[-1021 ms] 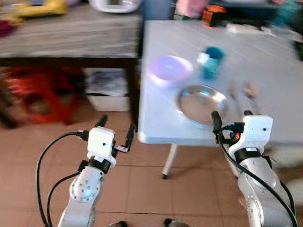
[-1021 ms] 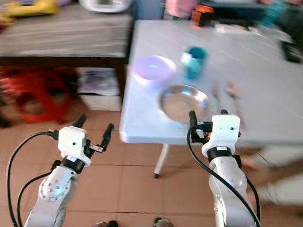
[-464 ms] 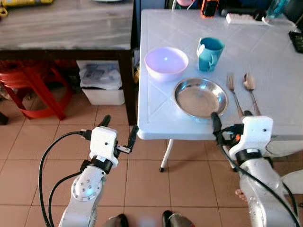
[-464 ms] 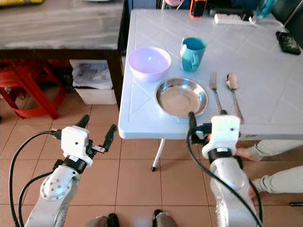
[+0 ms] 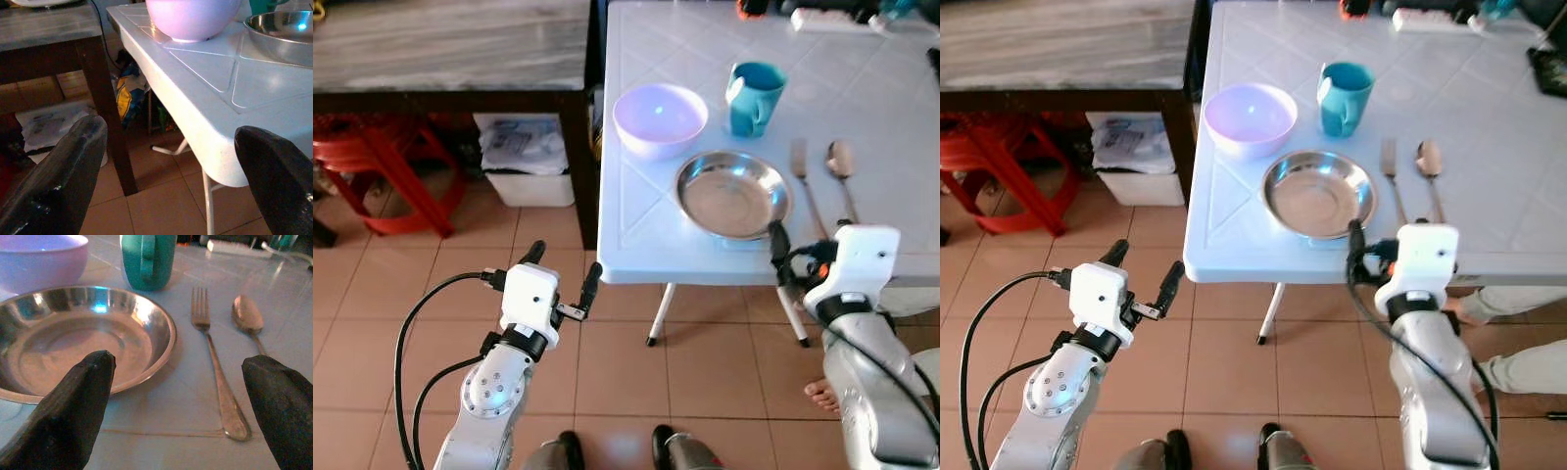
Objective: Setting the table
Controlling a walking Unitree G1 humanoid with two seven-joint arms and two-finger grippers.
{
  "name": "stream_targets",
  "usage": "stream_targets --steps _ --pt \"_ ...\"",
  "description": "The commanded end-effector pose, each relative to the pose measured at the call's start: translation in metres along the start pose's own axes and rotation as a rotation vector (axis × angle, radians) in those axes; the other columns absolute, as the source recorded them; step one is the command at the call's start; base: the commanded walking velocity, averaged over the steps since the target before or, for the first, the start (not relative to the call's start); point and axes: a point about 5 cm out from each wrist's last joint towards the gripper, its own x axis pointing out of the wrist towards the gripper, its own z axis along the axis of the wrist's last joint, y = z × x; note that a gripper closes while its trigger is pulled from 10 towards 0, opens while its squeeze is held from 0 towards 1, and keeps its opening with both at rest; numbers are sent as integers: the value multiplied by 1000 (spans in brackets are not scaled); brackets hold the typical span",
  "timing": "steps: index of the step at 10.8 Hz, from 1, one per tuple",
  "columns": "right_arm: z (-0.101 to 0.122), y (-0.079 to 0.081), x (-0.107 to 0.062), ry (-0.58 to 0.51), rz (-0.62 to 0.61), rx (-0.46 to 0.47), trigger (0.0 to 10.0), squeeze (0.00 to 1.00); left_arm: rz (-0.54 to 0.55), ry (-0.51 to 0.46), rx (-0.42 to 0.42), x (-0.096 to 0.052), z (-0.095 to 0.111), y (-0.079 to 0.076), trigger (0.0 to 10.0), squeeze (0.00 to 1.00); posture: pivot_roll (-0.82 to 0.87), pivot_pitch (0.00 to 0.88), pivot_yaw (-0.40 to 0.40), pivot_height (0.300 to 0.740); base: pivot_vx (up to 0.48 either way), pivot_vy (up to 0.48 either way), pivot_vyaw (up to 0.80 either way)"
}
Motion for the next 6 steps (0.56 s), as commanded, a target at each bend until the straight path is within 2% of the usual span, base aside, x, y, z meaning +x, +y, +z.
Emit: stream_targets --steps 1,3,4,6 --pt "-3 -5 2 23 -7 14 10000 0 -16 4 12 -3 1 -2 10000 0 -115 300 20 740 0 0 0" --pt "4 -10 13 4 -2 25 10000 0 -40 -11 46 -4 5 -3 10000 0 -111 309 25 740 0 0 0" --pt "5 -10 14 5 5 23 10000 0 -95 -35 65 -5 10 -6 10000 0 -111 309 25 740 0 0 0" --pt "4 -11 15 12 18 21 10000 0 -226 -57 -44 -14 17 -13 10000 0 -109 316 19 740 0 0 0"
